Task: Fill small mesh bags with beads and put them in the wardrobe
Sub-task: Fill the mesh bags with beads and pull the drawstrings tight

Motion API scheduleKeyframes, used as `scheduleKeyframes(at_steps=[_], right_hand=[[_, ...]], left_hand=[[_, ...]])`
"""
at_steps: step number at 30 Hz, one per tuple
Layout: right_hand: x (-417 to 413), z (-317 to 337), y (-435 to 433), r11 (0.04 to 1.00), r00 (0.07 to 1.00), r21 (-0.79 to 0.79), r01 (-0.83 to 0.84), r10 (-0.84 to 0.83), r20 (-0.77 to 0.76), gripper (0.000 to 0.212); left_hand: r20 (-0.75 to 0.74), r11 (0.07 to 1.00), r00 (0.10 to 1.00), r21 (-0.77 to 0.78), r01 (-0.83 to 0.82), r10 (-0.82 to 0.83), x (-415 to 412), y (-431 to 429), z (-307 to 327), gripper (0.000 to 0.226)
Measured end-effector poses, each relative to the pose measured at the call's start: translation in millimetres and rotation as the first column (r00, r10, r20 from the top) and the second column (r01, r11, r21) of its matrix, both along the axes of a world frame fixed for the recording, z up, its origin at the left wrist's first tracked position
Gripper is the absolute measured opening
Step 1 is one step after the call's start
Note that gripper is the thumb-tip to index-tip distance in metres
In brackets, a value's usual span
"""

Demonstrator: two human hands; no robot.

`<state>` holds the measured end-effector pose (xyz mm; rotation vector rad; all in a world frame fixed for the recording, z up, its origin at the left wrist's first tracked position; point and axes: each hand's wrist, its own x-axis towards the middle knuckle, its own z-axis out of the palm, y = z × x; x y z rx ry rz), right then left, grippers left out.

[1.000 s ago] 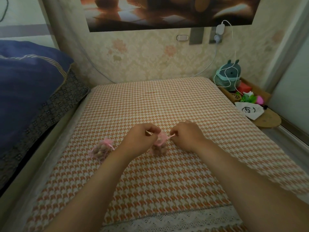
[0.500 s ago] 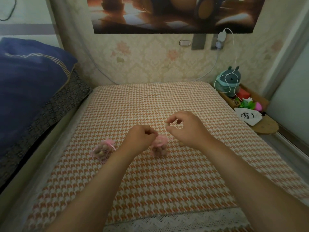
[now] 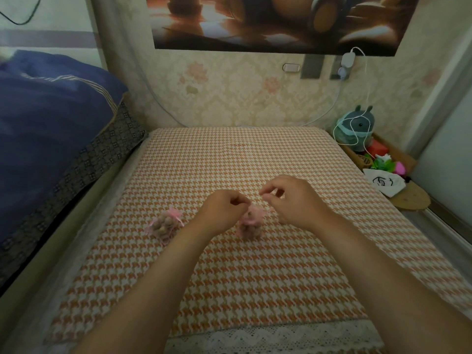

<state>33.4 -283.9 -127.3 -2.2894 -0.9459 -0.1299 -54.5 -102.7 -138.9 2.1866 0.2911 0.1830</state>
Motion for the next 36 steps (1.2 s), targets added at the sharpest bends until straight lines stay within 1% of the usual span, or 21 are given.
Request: scheduleKeyframes(at_steps=[2, 4, 6, 9, 12, 15, 18, 19, 21, 24, 26, 28, 30, 33, 36], right_hand=[[8, -6, -9, 0.997, 0.996, 0.012, 0.077, -0.076, -0.052, 0.011], [15, -13, -17, 0.993, 0.987, -0.003, 0.119, -0.119, -0.106, 0.015], [21, -21, -23, 0.989, 0.983, -0.054, 0.134, -0.140, -0.119, 0.020], [26, -28, -29, 0.980, 0.975, -0.134, 0.144, -0.164, -0.151, 0.031], [28, -32, -30, 0.965, 0.973, -0.235, 0.114, -0.156, -0.171, 0.040], [31, -38, -28, 0.957, 0.975, -0.284, 0.064, -0.120, -0.186, 0.036], [33, -44, -25, 0.938, 0.985, -0.344, 0.046, -0.100, -0.141, 0.026], [33, -45, -24, 0.938, 0.987, -0.343, 0.056, -0.105, -0.125, 0.025], [34, -45, -23, 0.957, 0.985, -0.274, 0.097, -0.132, -0.112, 0.027], [31, -33, -18, 0.988, 0.981, -0.059, 0.140, -0.146, -0.125, 0.021], [26, -22, -12, 0.989, 0.985, 0.080, 0.121, -0.110, -0.130, 0.016], [17, -12, -5, 0.982, 0.985, 0.175, 0.072, -0.042, -0.166, 0.015], [8, -6, 1, 0.980, 0.984, 0.201, 0.015, 0.022, -0.178, 0.015], [-4, -4, 8, 0.987, 0.985, 0.147, -0.071, 0.093, -0.147, 0.013], [-10, -5, 12, 0.989, 0.988, 0.103, -0.108, 0.119, -0.102, 0.012]], left_hand=[[-0.001, 1.000, 1.000, 0.001, 0.010, -0.010, 1, 0, 0, 0.015], [0.003, 1.000, 1.000, -0.016, 0.010, -0.010, 1, 0, 0, 0.015], [0.013, 1.000, 1.000, -0.031, 0.008, -0.007, 3, -1, -1, 0.014], [0.020, 0.999, 1.000, -0.040, 0.009, -0.008, 5, -3, -3, 0.014], [0.007, 0.998, 0.999, -0.035, 0.054, -0.054, 8, -7, -4, 0.018], [-0.011, 0.996, 0.996, -0.024, 0.088, -0.088, 11, -9, -4, 0.024], [-0.015, 0.997, 0.997, 0.009, 0.074, -0.074, 11, -8, -4, 0.025], [-0.011, 0.998, 0.998, 0.009, 0.064, -0.064, 11, -7, -4, 0.024], [0.000, 0.999, 0.999, 0.003, 0.046, -0.046, 9, -6, -4, 0.024], [-0.008, 0.999, 1.000, -0.025, 0.028, -0.028, 8, -5, -3, 0.023], [-0.007, 0.999, 1.000, -0.042, 0.028, -0.029, 8, -4, -4, 0.022], [0.003, 0.998, 1.000, -0.053, 0.024, -0.024, 8, -4, -4, 0.020], [0.012, 0.997, 1.000, -0.076, 0.011, -0.010, 8, -3, -4, 0.019], [0.008, 0.992, 1.000, -0.128, 0.003, -0.002, 7, -2, -5, 0.017], [0.001, 0.987, 1.000, -0.162, 0.008, -0.008, 6, 0, -5, 0.018]])
